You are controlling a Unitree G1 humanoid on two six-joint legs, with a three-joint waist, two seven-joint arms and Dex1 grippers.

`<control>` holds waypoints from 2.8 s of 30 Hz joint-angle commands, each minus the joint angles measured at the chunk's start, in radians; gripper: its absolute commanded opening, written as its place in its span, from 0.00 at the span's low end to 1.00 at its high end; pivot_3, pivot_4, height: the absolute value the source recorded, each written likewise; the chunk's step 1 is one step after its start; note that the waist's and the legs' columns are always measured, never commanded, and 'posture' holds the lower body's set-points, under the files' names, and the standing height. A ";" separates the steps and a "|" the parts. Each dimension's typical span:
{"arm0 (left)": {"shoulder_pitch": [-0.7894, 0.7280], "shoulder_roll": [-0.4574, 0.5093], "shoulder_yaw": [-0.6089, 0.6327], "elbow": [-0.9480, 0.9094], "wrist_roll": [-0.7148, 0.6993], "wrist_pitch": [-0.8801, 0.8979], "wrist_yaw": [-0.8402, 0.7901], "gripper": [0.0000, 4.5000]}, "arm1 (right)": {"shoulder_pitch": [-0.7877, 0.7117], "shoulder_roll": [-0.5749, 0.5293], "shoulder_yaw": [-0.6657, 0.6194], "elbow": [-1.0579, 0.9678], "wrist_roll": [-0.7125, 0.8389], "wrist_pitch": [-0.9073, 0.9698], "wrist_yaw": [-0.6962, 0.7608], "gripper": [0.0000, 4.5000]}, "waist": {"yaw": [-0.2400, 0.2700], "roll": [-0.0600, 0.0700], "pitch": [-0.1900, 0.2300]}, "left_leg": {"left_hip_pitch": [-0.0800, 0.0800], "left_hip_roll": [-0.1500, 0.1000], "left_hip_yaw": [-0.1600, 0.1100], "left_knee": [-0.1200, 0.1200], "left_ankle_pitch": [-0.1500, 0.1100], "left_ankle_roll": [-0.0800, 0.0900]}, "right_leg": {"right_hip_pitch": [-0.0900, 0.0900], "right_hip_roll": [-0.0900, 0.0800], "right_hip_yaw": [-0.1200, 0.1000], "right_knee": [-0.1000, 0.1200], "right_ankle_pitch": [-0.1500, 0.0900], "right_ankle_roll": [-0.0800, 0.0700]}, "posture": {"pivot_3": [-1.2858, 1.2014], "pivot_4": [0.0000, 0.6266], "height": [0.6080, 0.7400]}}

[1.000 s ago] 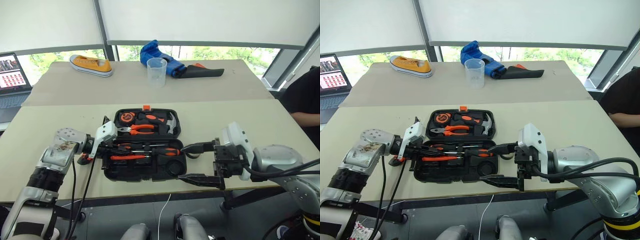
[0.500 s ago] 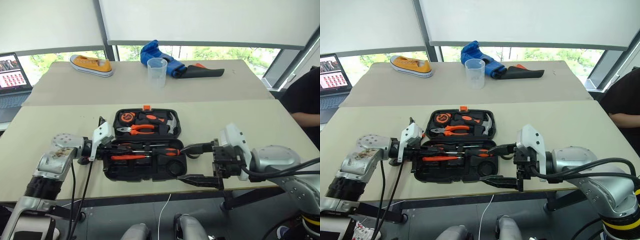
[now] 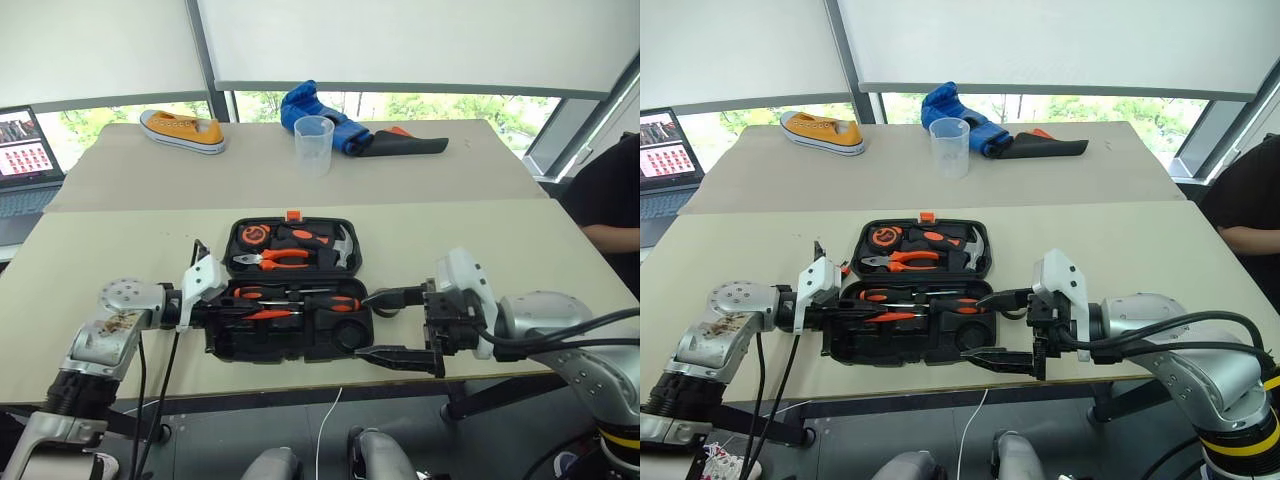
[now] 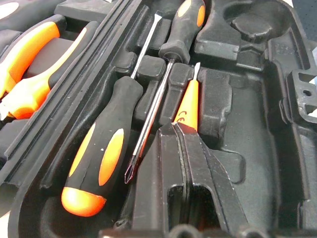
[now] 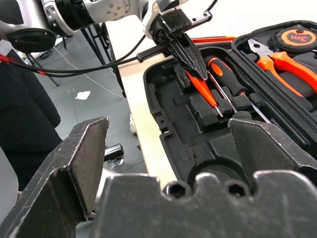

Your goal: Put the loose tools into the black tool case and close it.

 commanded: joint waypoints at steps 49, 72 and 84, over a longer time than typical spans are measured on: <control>0.402 0.146 0.591 -0.417 -0.214 0.484 0.173 0.97 | -0.179 0.078 0.098 0.136 -0.090 -0.098 0.157 1.00 | -0.029 0.001 0.001 | 0.003 0.000 0.001 -0.004 -0.001 -0.001 | -0.001 0.002 -0.001 0.000 0.000 0.000 | 0.52 0.24 0.88; 0.323 0.256 0.382 -0.083 -0.036 0.470 0.306 0.99 | -0.264 0.150 0.162 0.190 -0.229 -0.182 0.215 1.00 | -0.005 0.000 0.001 | 0.010 0.000 0.000 -0.013 -0.001 -0.005 | 0.000 0.002 -0.003 0.000 -0.003 -0.004 | 0.52 0.24 0.88; -0.047 0.209 0.042 0.178 0.080 0.389 0.214 0.99 | -0.194 0.141 0.125 0.118 -0.251 -0.169 0.114 1.00 | -0.008 0.001 0.000 | 0.008 -0.001 0.000 -0.013 -0.001 -0.005 | -0.001 0.001 -0.010 0.000 -0.002 -0.004 | 0.52 0.24 0.88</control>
